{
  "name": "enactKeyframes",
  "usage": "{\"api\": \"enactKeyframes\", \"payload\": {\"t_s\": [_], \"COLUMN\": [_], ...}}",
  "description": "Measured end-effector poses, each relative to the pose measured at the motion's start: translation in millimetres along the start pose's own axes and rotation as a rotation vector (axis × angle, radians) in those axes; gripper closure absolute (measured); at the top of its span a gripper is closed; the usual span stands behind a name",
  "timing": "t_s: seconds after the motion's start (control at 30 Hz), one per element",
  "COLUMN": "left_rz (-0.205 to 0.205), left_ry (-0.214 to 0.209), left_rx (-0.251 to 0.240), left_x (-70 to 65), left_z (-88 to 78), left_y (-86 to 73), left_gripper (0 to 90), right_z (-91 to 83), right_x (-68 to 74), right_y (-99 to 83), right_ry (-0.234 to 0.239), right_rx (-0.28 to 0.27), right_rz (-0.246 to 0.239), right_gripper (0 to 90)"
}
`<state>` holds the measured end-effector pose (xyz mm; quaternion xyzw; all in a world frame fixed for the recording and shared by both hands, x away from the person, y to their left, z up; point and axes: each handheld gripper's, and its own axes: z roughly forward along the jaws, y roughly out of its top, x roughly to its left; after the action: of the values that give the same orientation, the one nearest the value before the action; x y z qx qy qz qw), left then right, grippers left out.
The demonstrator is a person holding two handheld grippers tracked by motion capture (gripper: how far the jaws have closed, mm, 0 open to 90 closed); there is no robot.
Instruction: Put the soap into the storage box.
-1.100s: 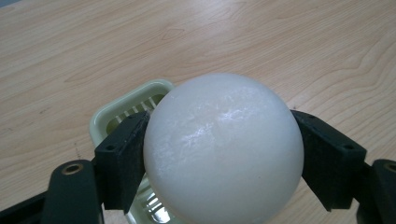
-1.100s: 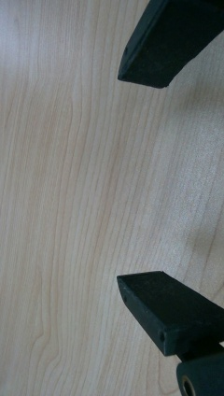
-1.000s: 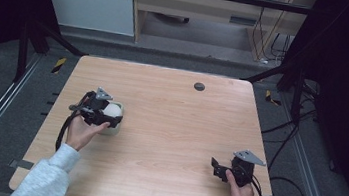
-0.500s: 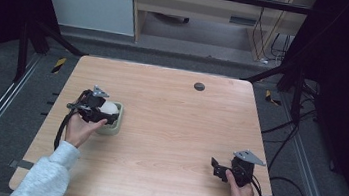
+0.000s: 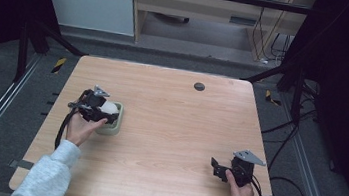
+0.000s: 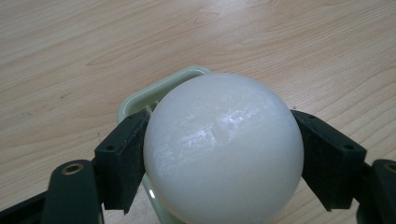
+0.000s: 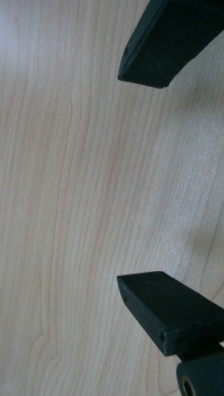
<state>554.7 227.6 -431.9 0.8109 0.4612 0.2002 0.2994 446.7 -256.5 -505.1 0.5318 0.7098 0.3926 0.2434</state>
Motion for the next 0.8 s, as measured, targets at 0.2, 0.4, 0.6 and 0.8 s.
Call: {"api": "enactKeyframes", "payload": {"t_s": [0.2, 0.4, 0.6, 0.8], "left_rz": [0.001, 0.000, 0.000, -0.005], "left_ry": [0.005, 0.009, 0.008, 0.011], "left_rx": [0.019, 0.033, 0.042, 0.046], "left_x": [1.0, 1.3, 1.1, 2.5], "left_z": [5.1, 10.3, 13.4, 16.5], "left_y": [-0.9, -1.2, -1.3, -3.8], "left_gripper": [23.6, 23.6, 23.6, 23.6], "right_z": [-0.1, -0.2, -0.2, -0.2], "right_x": [0.3, 0.3, 0.3, 0.5], "right_y": [0.0, 0.0, 0.0, 0.0], "right_ry": [0.000, 0.001, 0.002, 0.002], "right_rx": [0.000, -0.001, -0.002, 0.001], "right_rz": [0.001, 0.000, -0.002, 0.001], "right_gripper": [4.1, 4.1, 4.1, 4.1]}}
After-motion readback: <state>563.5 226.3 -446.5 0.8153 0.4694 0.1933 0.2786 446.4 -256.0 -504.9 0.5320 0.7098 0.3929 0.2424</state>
